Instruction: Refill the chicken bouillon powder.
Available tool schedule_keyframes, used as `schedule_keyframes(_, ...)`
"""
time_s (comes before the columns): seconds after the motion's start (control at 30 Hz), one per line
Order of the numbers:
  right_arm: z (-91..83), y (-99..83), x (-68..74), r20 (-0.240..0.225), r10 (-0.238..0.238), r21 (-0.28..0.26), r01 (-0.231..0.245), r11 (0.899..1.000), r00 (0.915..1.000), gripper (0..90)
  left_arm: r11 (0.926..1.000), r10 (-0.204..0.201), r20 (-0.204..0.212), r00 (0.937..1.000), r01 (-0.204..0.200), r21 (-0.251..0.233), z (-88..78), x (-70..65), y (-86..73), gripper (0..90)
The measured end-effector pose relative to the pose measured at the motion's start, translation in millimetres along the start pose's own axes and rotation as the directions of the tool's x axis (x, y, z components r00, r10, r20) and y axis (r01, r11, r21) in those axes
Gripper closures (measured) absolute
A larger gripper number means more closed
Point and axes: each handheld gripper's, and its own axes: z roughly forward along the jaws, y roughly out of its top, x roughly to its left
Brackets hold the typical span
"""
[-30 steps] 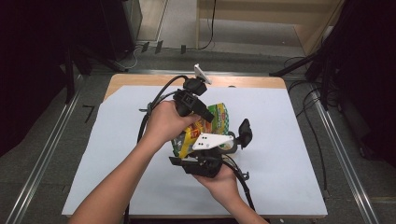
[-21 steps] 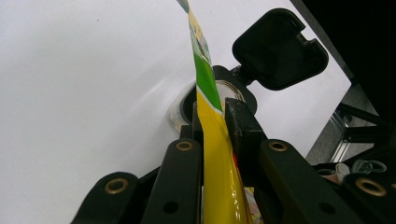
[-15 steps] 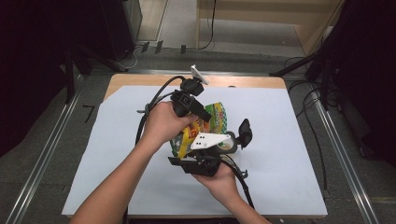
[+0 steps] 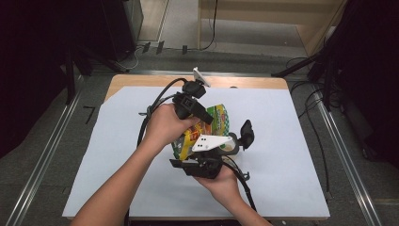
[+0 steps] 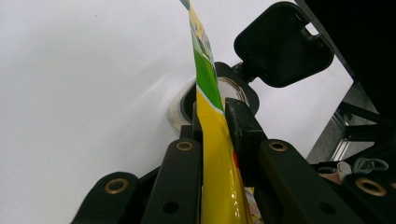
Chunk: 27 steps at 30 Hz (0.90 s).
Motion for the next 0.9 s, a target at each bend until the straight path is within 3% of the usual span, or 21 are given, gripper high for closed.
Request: schedule_keyframes(0.9,-0.5,-0.2,0.0,0.001,-0.001,0.0,0.001,1.0,1.0,71.9,1.0,0.001,0.008,1.0,-0.001,0.0,1.0,0.5,0.3,83.3)
